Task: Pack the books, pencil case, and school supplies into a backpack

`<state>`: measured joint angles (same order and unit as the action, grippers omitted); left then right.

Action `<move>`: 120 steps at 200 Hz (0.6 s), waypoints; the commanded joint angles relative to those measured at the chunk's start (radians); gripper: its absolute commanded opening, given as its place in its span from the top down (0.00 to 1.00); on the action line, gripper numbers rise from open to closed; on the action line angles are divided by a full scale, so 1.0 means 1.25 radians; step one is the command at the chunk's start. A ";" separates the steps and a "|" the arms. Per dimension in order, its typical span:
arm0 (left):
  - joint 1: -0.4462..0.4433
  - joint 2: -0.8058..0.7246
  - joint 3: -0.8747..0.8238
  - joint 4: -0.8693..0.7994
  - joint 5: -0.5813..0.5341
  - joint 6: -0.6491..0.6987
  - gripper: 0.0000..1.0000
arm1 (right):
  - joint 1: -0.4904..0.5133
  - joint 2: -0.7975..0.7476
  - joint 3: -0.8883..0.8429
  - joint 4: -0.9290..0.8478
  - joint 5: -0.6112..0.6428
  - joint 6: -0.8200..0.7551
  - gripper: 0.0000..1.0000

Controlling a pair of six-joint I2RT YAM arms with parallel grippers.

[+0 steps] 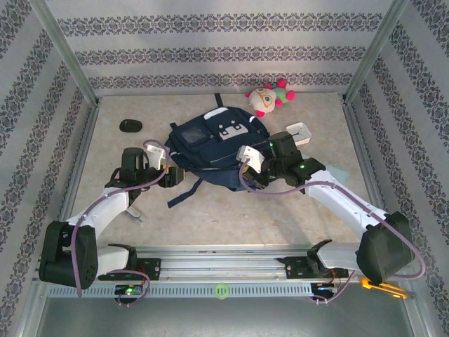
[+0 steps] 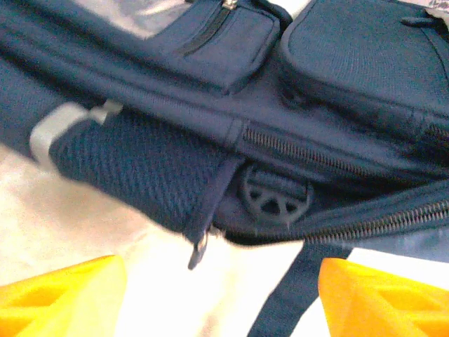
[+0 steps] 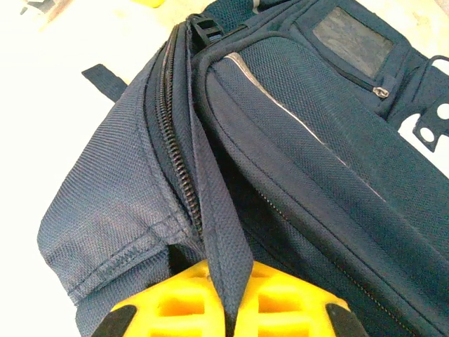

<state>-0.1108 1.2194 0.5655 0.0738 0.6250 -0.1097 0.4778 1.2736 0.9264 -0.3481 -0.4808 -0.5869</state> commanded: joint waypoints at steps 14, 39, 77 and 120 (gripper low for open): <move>-0.044 -0.055 -0.094 0.223 -0.065 -0.039 0.41 | -0.028 -0.022 0.015 0.036 -0.047 0.005 1.00; -0.075 -0.008 -0.123 0.327 -0.076 -0.026 0.48 | -0.032 -0.038 0.012 0.039 -0.057 0.004 1.00; -0.168 0.123 -0.118 0.376 -0.189 -0.015 0.45 | -0.035 -0.056 0.000 0.051 -0.056 0.013 1.00; -0.178 0.217 -0.111 0.469 -0.245 -0.020 0.44 | -0.036 -0.068 -0.002 0.056 -0.070 0.017 1.00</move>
<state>-0.3218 1.4647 0.4171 0.5205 0.4007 -0.1371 0.4465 1.2327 0.9203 -0.3557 -0.5095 -0.5865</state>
